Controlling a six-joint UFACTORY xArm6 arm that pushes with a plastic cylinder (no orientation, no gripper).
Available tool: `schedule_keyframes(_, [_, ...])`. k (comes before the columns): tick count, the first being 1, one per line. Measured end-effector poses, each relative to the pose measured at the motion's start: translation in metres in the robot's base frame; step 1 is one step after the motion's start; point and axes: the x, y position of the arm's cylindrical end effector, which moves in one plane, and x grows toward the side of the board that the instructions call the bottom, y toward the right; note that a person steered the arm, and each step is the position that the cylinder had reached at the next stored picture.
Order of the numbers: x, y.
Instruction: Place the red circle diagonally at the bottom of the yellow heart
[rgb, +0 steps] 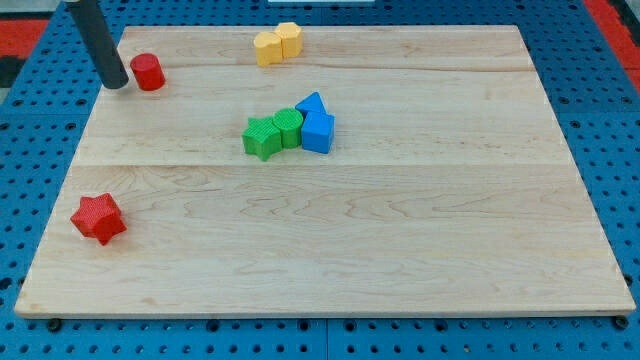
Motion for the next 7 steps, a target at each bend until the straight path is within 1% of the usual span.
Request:
schedule_keyframes(1, [-0.005, 0.038])
schedule_keyframes(2, [-0.024, 0.073])
schedule_keyframes(3, [-0.045, 0.055])
schedule_keyframes(4, [-0.058, 0.07])
schedule_keyframes(5, [-0.052, 0.132])
schedule_keyframes(6, [-0.037, 0.148])
schedule_keyframes(7, [-0.016, 0.136])
